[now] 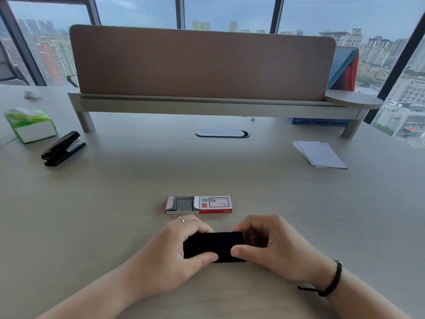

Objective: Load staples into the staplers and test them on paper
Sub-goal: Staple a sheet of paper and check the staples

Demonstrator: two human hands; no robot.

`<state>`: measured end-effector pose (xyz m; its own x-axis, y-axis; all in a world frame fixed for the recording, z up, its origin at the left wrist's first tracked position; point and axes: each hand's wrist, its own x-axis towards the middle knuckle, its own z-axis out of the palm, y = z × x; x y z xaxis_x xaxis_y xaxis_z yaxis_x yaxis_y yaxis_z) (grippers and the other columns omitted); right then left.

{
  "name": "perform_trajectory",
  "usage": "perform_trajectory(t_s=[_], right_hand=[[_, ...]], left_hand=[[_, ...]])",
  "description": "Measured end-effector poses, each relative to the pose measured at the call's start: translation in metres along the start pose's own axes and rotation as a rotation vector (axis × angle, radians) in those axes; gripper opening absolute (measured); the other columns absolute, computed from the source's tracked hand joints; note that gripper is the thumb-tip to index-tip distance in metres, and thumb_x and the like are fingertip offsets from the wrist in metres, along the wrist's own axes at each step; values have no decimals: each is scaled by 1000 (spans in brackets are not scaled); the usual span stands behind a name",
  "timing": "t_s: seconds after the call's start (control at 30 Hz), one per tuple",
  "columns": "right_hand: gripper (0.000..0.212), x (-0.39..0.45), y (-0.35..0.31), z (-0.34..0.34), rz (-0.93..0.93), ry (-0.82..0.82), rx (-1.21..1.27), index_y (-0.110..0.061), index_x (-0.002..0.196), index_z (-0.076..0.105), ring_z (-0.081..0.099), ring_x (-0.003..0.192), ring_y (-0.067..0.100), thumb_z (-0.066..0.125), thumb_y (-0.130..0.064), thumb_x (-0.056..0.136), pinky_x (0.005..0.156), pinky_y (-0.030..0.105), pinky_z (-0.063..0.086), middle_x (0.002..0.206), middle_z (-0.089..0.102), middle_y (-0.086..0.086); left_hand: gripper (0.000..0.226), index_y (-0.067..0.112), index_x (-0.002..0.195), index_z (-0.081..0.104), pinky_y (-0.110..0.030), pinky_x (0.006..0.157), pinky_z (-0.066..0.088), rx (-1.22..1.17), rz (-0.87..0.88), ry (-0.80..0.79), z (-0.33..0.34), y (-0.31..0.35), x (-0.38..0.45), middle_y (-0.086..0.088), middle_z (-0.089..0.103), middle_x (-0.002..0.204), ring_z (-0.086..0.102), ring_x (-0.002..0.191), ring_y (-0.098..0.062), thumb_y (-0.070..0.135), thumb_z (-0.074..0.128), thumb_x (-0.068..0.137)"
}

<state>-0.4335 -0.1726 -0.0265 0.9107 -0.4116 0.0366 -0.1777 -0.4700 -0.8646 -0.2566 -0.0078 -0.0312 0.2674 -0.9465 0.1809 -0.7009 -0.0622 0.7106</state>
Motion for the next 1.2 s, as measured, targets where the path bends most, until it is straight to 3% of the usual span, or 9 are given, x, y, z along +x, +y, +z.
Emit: perform_trajectory(t_s=[0.1, 0.3, 0.43, 0.6, 0.67, 0.77, 0.9, 1.03, 1.2], right_hand=[[21, 1, 1, 1, -13, 15, 11, -31, 92, 74, 55, 62, 5, 79, -40, 74, 61, 26, 46, 79, 69, 11], [21, 2, 3, 4, -61, 17, 82, -28, 94, 72, 57, 65, 11, 77, -41, 77, 62, 30, 46, 79, 70, 9], [21, 3, 4, 4, -74, 21, 93, -28, 94, 73, 57, 66, 13, 78, -40, 77, 62, 32, 46, 80, 70, 11], [35, 3, 6, 3, -102, 34, 168, -37, 104, 69, 59, 71, 12, 81, -47, 73, 67, 29, 48, 91, 70, 8], [44, 5, 6, -5, -103, 56, 243, -40, 107, 69, 61, 74, 12, 80, -57, 68, 70, 27, 49, 93, 70, 6], [43, 16, 8, -27, -80, 180, 209, -37, 101, 72, 62, 74, 11, 77, -63, 67, 70, 26, 50, 87, 72, 0], [8, 41, 32, -82, 21, 411, 7, -31, 84, 76, 58, 62, 1, 79, -36, 77, 62, 18, 47, 74, 72, -12], [8, 66, 86, -155, 218, 686, -137, -28, 75, 72, 60, 65, 5, 79, -27, 80, 62, 18, 47, 71, 72, -9], [16, 87, 144, -225, 392, 820, -300, -28, 97, 70, 58, 97, 14, 73, -34, 83, 77, 28, 41, 109, 69, -6]], left_hand=[[23, 39, 97, 64, -28, 69, 50, -5, 7, 6, 0, -1, -1, 15, 64, 97, 62, 90, -11, 36, 76, 78], [21, 37, 94, 67, -10, 72, 45, -9, 20, 35, -1, -1, -2, 18, 65, 98, 63, 91, -5, 33, 79, 77], [22, 37, 94, 67, -12, 71, 45, -26, 20, 44, -1, -1, -2, 17, 65, 96, 63, 90, -6, 33, 79, 77], [30, 37, 102, 68, -32, 84, 54, -103, 52, 27, -5, -3, 2, 14, 67, 102, 65, 97, -11, 44, 75, 75], [36, 37, 106, 67, -26, 89, 52, -113, 103, 65, -12, 2, 10, 16, 67, 105, 65, 101, -11, 53, 73, 75], [27, 31, 102, 70, -17, 87, 49, -81, 161, 91, -22, 18, 41, 14, 70, 100, 67, 99, -9, 48, 72, 80], [16, 25, 93, 74, -16, 81, 51, -37, 151, 113, -14, 40, 116, 11, 73, 87, 68, 89, -7, 34, 70, 81], [9, 20, 91, 77, -17, 78, 53, -79, 21, 26, 25, 54, 205, 9, 77, 86, 70, 82, -4, 26, 73, 85], [18, 18, 100, 74, -27, 89, 53, -55, -85, -105, 91, 62, 305, 8, 73, 100, 67, 97, -12, 30, 67, 88]])
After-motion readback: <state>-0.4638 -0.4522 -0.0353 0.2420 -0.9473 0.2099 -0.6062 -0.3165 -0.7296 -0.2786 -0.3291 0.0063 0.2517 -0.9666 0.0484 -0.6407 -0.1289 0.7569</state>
